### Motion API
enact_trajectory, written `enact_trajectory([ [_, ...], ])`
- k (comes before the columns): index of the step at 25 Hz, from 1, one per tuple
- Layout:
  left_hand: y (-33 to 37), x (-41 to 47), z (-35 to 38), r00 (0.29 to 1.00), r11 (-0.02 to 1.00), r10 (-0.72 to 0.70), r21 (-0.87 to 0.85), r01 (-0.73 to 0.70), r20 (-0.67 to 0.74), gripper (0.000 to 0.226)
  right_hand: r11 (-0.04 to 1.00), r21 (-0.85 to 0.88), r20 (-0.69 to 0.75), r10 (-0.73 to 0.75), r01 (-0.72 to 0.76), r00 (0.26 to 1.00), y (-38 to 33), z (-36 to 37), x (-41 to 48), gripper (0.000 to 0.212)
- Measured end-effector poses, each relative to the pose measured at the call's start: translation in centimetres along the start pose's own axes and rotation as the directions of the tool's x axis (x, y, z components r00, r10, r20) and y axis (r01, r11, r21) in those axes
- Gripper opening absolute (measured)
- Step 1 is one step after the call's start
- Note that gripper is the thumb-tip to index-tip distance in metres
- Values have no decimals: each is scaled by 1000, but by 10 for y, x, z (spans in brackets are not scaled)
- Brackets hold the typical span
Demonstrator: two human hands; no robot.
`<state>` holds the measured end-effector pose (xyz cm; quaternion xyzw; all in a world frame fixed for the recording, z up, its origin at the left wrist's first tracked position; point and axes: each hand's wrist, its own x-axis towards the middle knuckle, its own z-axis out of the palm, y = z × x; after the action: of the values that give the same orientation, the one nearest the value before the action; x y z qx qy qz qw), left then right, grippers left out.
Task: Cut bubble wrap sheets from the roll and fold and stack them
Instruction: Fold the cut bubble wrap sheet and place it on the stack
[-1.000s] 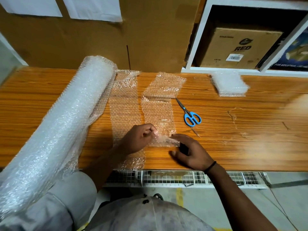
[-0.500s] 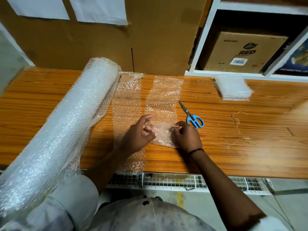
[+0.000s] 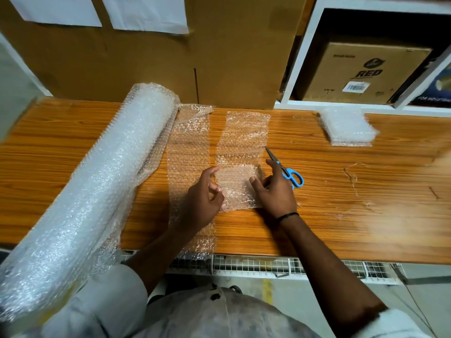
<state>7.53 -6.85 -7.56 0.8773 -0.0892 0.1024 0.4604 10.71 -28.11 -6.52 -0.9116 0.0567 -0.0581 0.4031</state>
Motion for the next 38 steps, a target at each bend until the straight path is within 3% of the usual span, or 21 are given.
enact_trajectory([
  [5, -6, 1, 1, 996, 996, -56, 70, 51, 74, 66, 1000, -14, 37, -20, 20, 999, 8, 2, -8, 59],
  [7, -9, -2, 2, 997, 988, 9, 151, -20, 77, 62, 998, -46, 7, -52, 53, 999, 8, 2, -16, 49],
  [10, -14, 0, 3, 973, 927, 201, 298, -226, 114, 46, 893, -388, -62, -274, 230, 960, 10, 4, -28, 34],
  [12, -17, 2, 5, 943, 871, 275, 366, -327, 186, 48, 804, -498, -37, -394, 324, 919, 7, 6, -33, 27],
  [16, -22, 0, 8, 879, 790, 175, 470, -395, 444, 72, 760, -465, 135, -445, 454, 885, 8, 16, -34, 19],
  [18, -25, -3, 8, 865, 776, 136, 491, -396, 482, 79, 764, -465, 163, -424, 448, 891, 10, 19, -34, 19],
  [22, -24, -3, 3, 859, 759, 288, 447, -474, 423, 79, 787, -432, 149, -419, 440, 896, 9, 18, -34, 17],
  [27, -24, -1, 2, 818, 748, 465, 343, -568, 339, 31, 838, -314, 146, -421, 446, 895, 15, 13, -34, 31],
  [32, -4, 2, -10, 876, 865, 392, 212, -455, 281, 18, 823, -227, 331, -437, 520, 836, 18, -9, -44, 73],
  [35, 7, 5, -19, 900, 897, 371, 163, -412, 230, 20, 839, -198, 328, -431, 507, 841, 20, -18, -47, 60],
  [38, 12, 12, -23, 909, 914, 372, 92, -394, 189, 20, 933, -38, 243, -339, 358, 909, 15, -20, -47, 54],
])
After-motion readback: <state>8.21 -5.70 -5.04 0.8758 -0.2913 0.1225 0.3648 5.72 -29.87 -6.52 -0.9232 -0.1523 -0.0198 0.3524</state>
